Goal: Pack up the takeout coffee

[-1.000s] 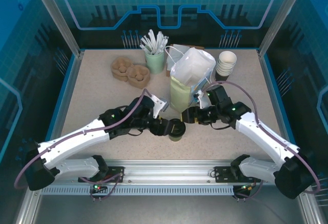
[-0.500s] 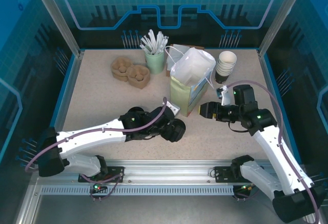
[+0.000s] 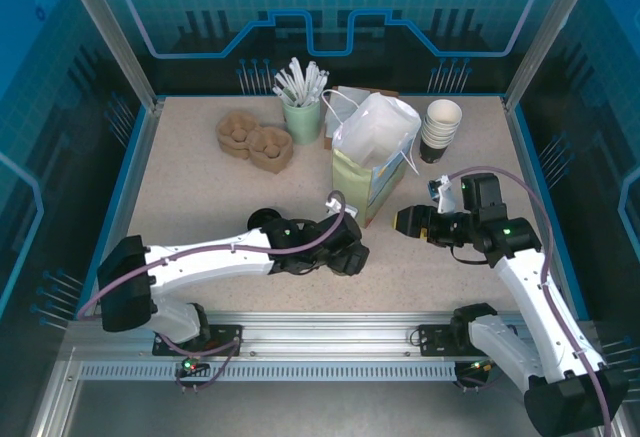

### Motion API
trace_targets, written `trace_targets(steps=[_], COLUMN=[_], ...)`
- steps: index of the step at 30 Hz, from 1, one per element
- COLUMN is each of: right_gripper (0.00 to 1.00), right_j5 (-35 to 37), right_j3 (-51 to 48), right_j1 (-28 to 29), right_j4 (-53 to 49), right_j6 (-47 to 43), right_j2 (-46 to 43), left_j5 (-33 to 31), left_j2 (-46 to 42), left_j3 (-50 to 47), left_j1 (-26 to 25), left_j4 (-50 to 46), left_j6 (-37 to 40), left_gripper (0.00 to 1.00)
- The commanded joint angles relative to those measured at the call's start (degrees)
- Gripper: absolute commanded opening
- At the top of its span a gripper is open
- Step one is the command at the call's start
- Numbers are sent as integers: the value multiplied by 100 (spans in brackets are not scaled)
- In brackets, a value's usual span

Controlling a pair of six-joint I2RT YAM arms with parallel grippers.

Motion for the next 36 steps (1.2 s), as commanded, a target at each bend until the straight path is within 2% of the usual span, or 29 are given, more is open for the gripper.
trace_targets(steps=[1, 15, 27, 36], right_gripper=[68, 68, 68, 68], right_j5=[-172, -353, -470, -522], right_j3=[-109, -327, -418, -419], right_j1=[-109, -341, -513, -599], right_j4=[-126, -82, -108, -135], right_j6=[-111, -164, -224, -260], right_j2=[-56, -74, -97, -100], left_j5=[-152, -406, -456, -572], left_j2=[181, 718, 877, 878], left_j3=[249, 694, 734, 697], left_j1=[-61, -138, -156, 27], left_j4=[-272, -810, -1052, -1247], left_j6=[-232, -468, -684, -774], left_gripper=[95, 81, 77, 77])
